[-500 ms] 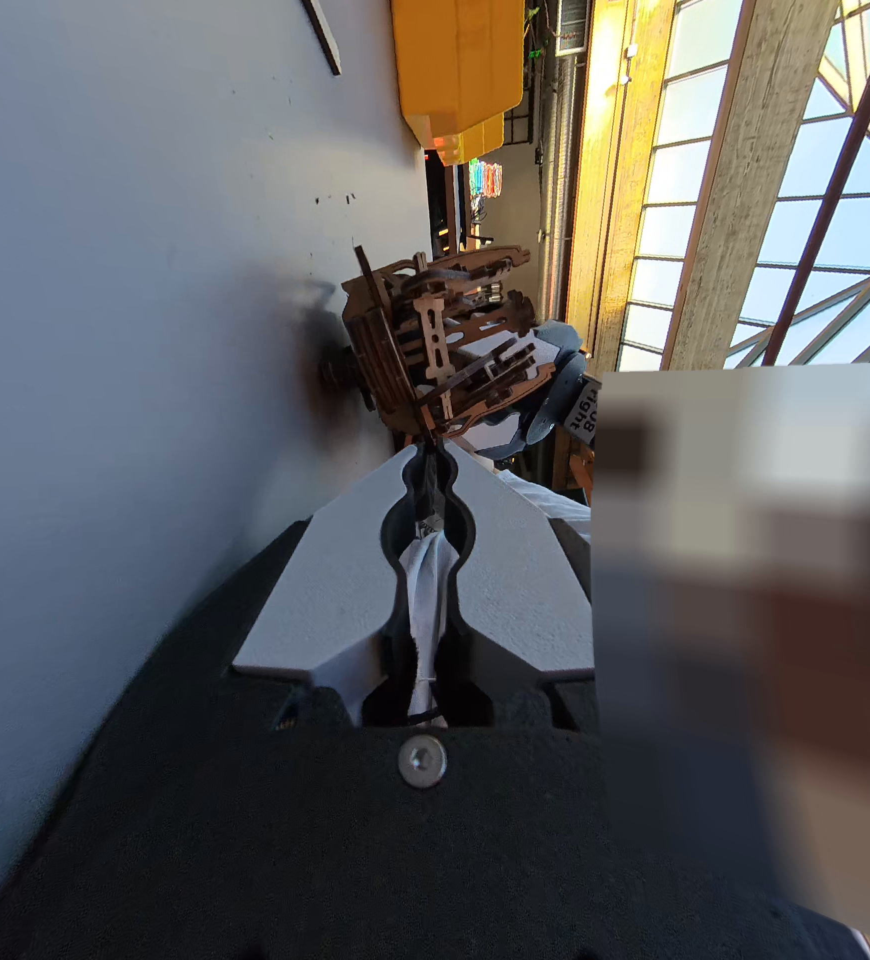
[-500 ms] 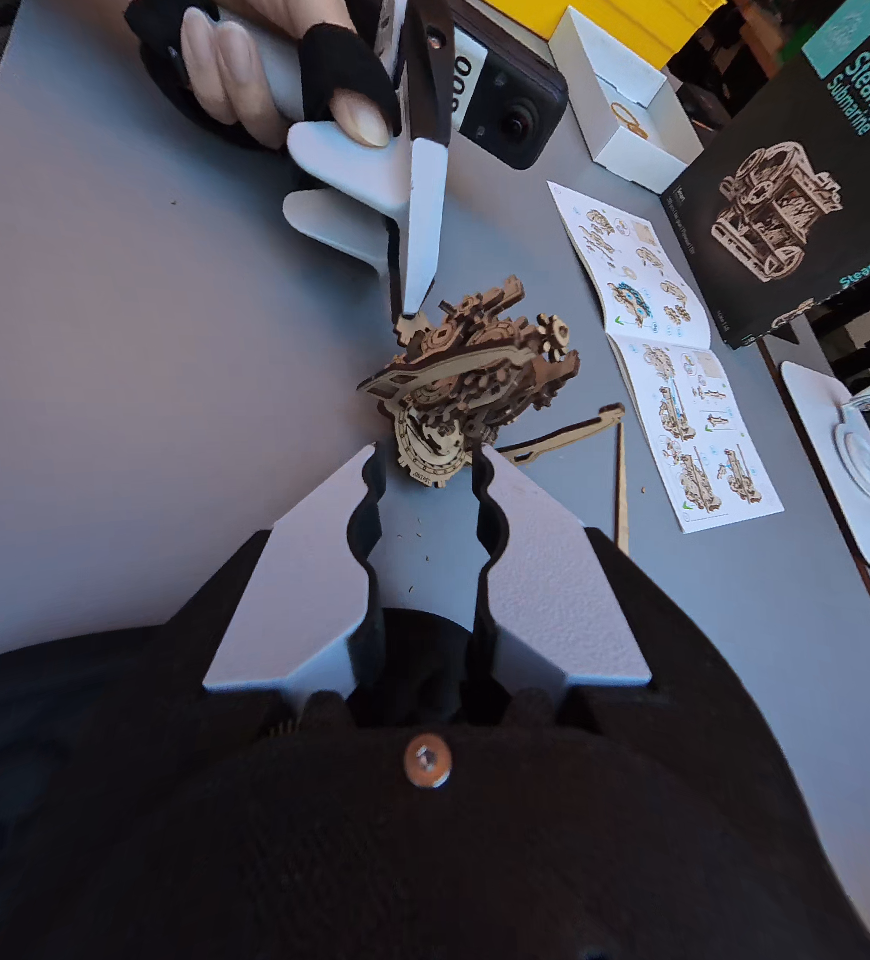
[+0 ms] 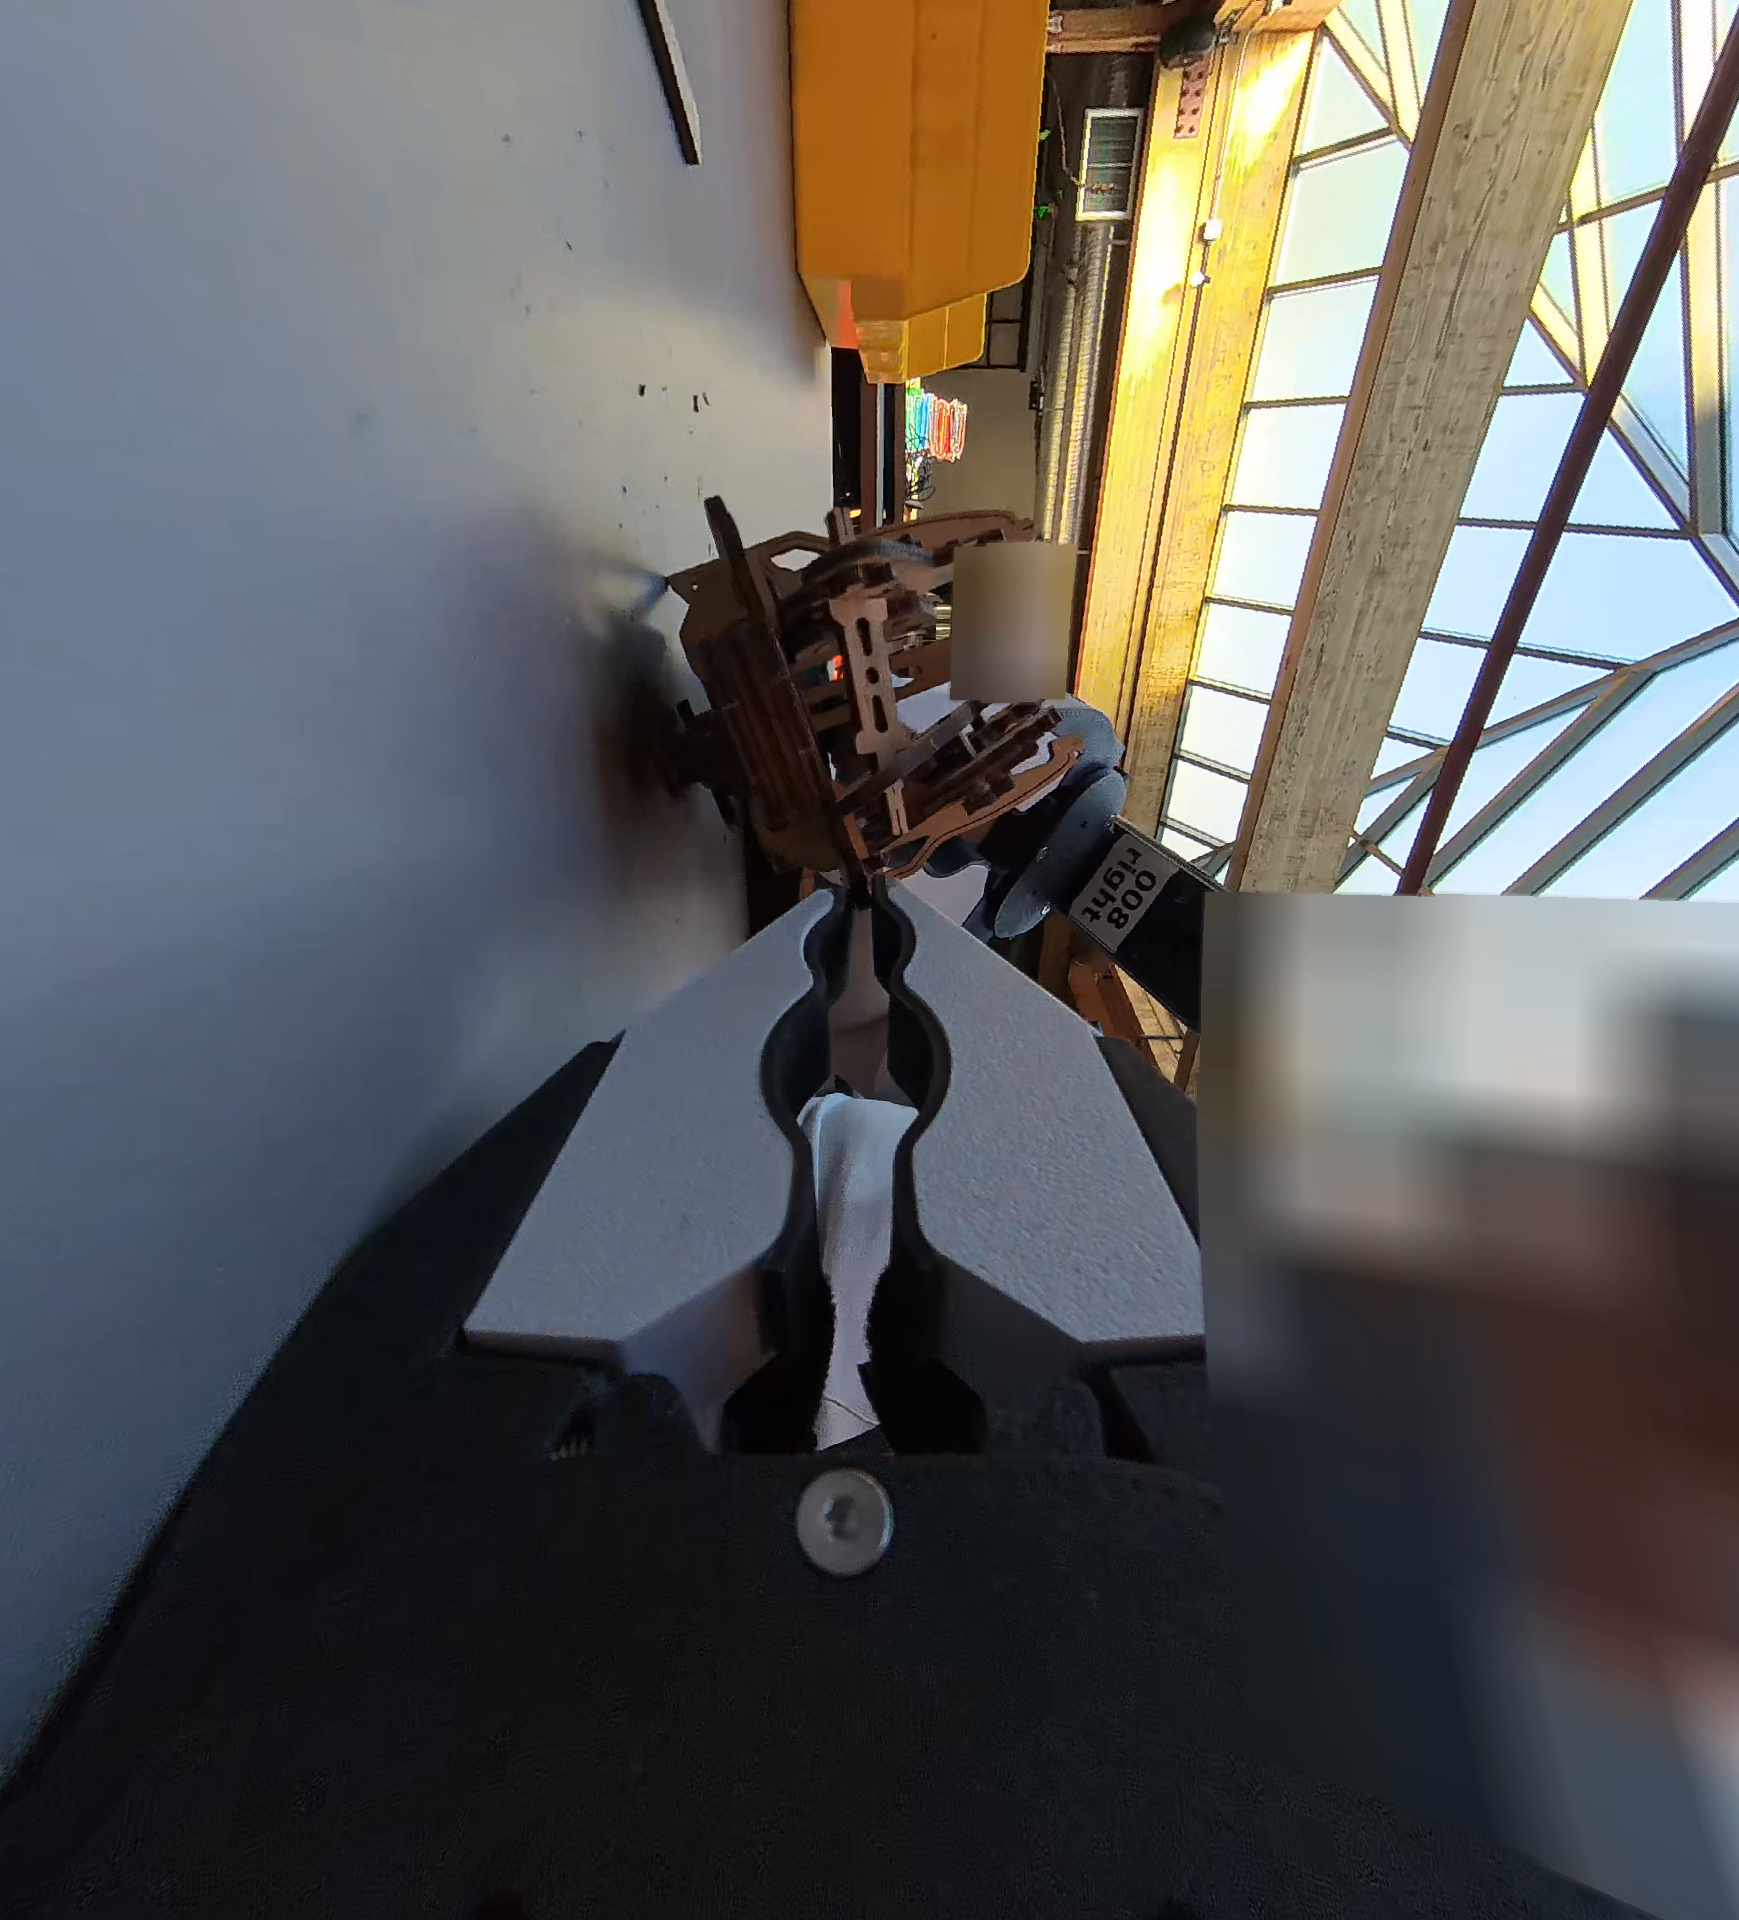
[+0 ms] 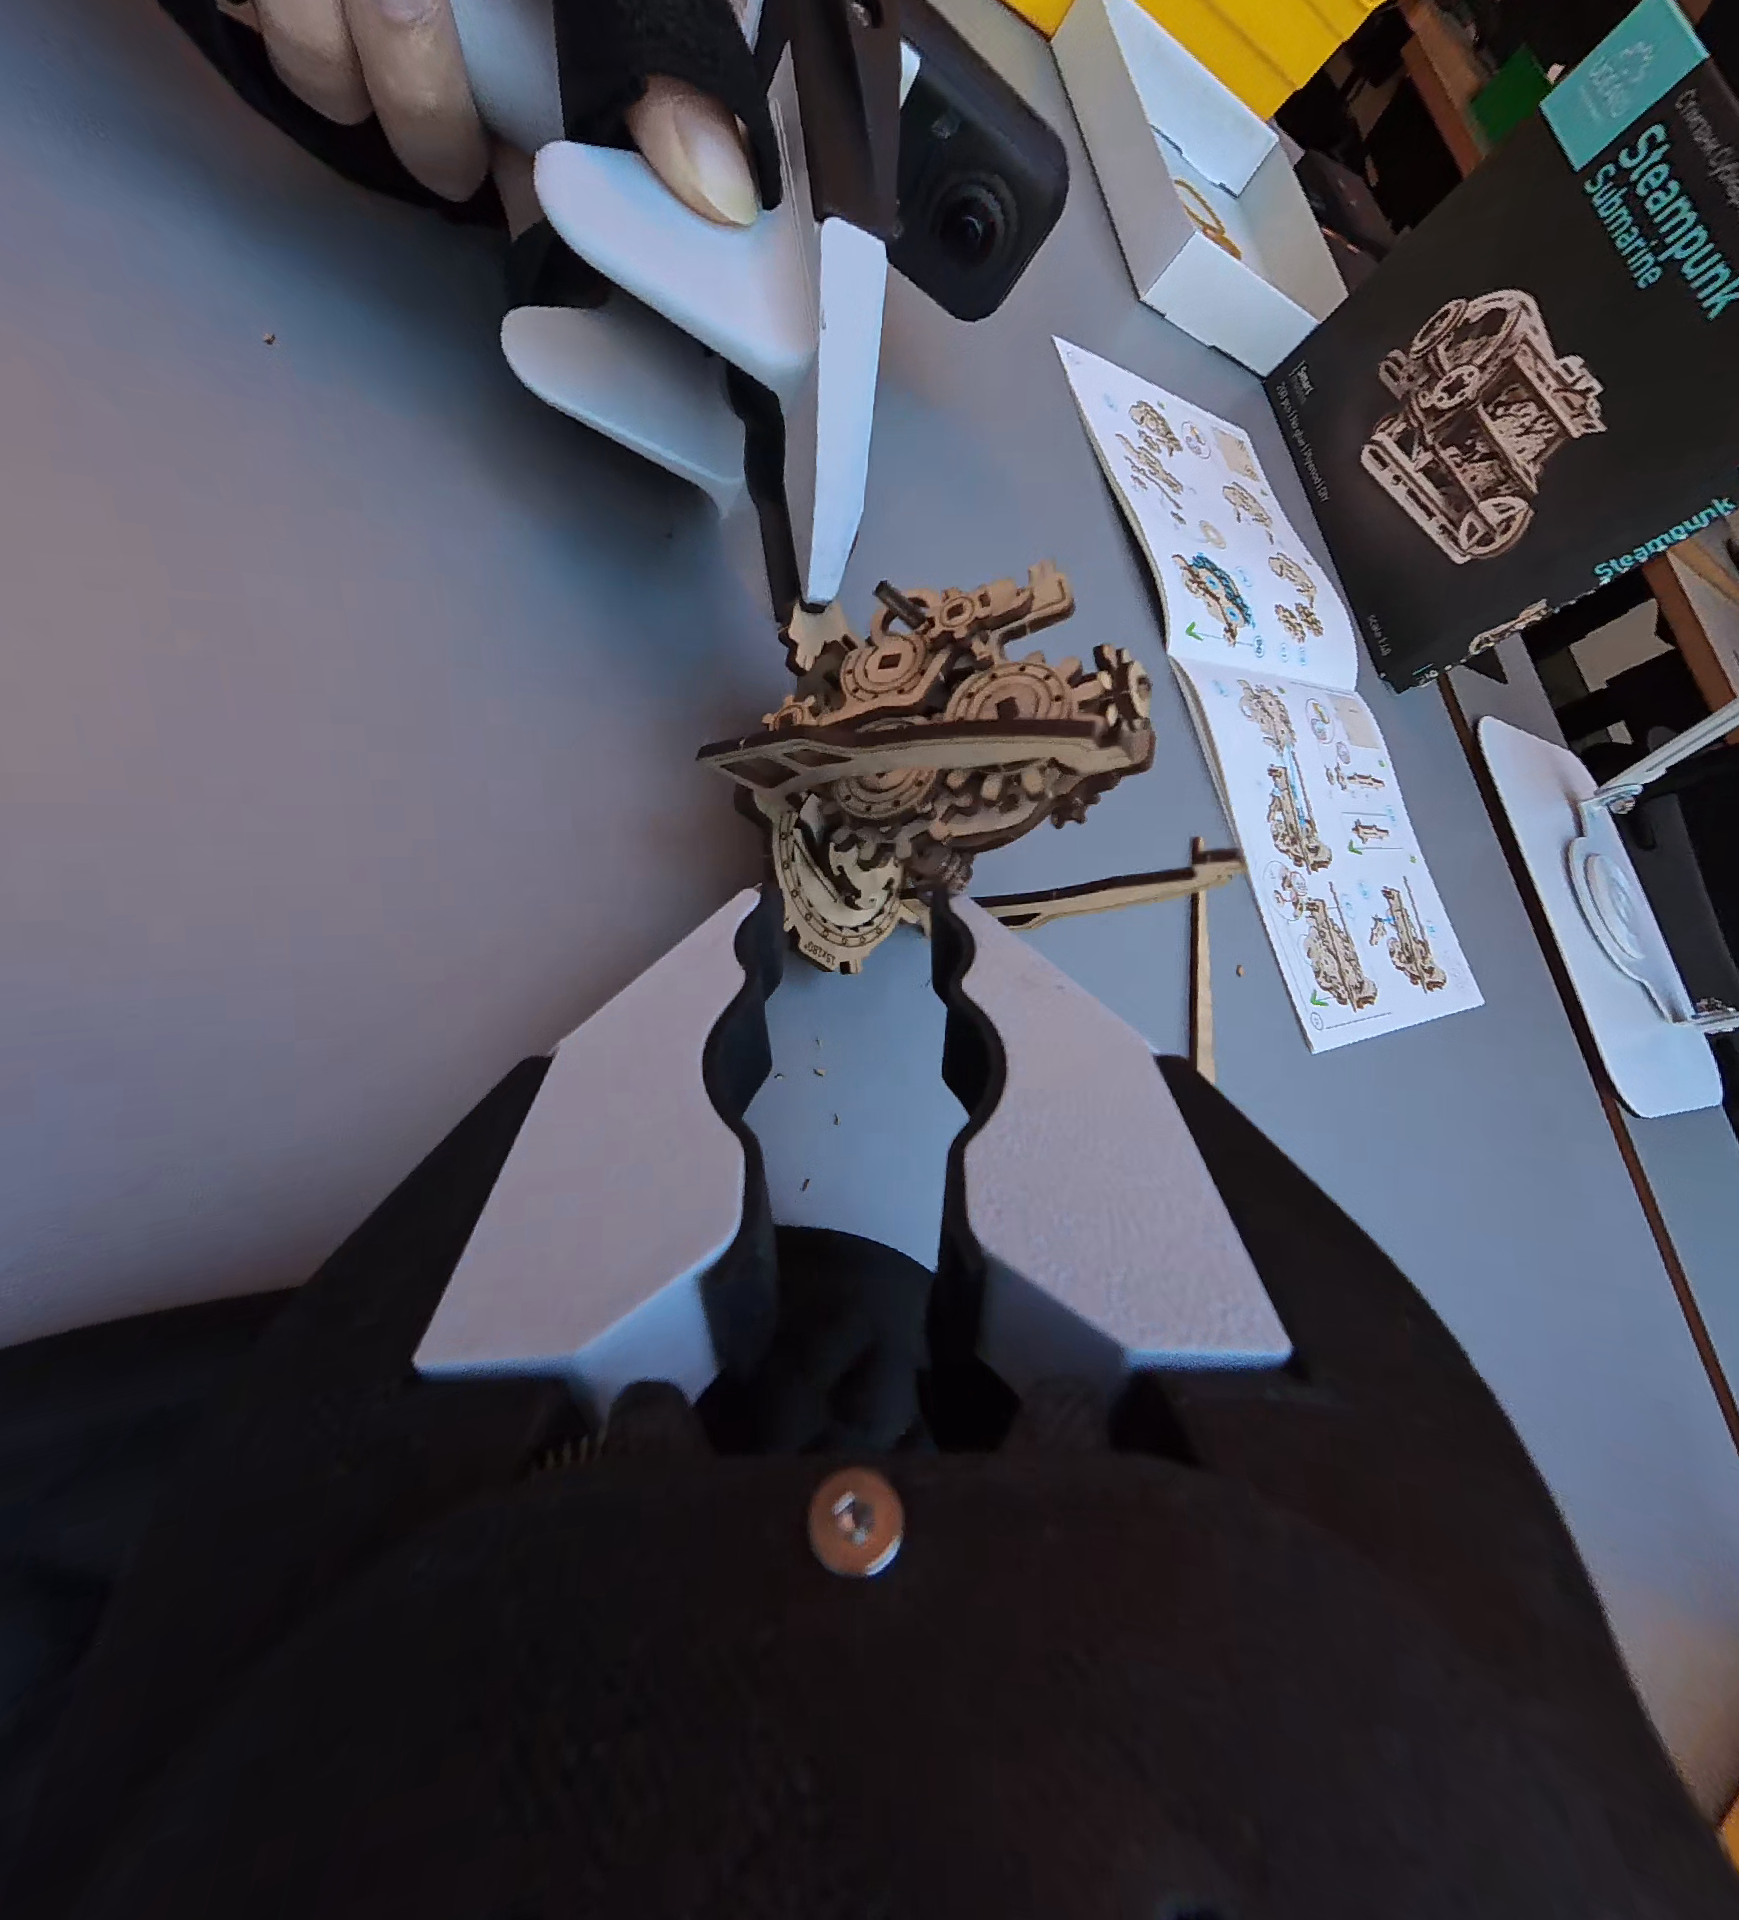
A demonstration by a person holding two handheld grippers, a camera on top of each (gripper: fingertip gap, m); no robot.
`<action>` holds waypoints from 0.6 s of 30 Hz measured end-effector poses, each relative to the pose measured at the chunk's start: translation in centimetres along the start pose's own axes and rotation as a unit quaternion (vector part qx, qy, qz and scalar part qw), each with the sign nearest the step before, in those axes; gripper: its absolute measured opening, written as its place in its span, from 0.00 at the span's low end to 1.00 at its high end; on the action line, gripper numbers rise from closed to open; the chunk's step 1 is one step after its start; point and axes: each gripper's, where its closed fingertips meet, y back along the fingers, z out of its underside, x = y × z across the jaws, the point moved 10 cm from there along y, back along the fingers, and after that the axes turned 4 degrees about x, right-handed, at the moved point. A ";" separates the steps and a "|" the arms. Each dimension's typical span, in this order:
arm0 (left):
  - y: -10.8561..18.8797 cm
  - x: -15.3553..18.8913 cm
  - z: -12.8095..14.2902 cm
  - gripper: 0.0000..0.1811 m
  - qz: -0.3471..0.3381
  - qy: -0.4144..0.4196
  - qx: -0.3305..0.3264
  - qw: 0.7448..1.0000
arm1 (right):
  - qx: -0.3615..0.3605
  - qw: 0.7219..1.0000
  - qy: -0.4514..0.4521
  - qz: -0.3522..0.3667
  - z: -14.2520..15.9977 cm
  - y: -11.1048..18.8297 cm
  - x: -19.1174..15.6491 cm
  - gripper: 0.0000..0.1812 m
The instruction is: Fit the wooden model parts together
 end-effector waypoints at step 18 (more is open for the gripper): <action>0.5 0.1 -0.3 0.01 0.044 0.036 0.014 0.998 | -0.045 0.995 0.089 0.025 -0.3 -1.7 -0.4 0.04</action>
